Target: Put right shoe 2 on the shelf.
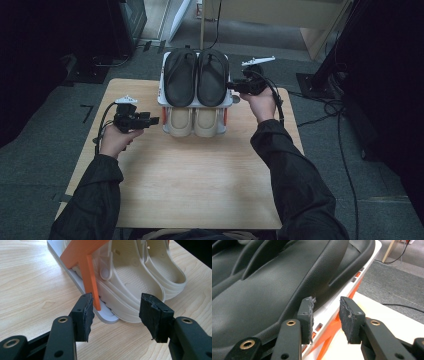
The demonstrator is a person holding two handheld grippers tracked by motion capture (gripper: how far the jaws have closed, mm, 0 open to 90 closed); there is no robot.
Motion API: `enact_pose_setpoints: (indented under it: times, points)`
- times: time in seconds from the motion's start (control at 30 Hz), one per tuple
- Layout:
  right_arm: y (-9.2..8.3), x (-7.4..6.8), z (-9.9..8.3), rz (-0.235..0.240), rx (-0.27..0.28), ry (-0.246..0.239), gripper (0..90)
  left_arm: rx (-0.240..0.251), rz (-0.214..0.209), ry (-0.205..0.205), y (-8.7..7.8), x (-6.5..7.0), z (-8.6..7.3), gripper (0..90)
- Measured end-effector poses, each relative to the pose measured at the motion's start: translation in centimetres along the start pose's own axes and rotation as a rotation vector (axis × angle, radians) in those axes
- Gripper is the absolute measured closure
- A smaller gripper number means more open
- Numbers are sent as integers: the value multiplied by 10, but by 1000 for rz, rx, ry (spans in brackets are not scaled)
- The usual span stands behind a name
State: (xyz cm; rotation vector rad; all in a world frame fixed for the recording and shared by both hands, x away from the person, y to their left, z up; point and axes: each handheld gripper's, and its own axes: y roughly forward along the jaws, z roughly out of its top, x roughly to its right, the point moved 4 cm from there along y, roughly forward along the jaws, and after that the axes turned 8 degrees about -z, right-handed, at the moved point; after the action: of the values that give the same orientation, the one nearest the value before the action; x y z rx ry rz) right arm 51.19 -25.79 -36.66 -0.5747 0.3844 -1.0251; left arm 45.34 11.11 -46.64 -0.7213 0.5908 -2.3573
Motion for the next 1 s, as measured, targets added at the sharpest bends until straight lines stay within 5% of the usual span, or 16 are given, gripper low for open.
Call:
enact_pose_setpoints:
  times: [0.53,1.0]
  points:
    - [-1,-3,-1,8,0,-6,614,8,-1,-13,-1,-1,0,442]
    - [-17,5,-15,8,66,-34,541,3,-2,-13,-1,-2,0,430]
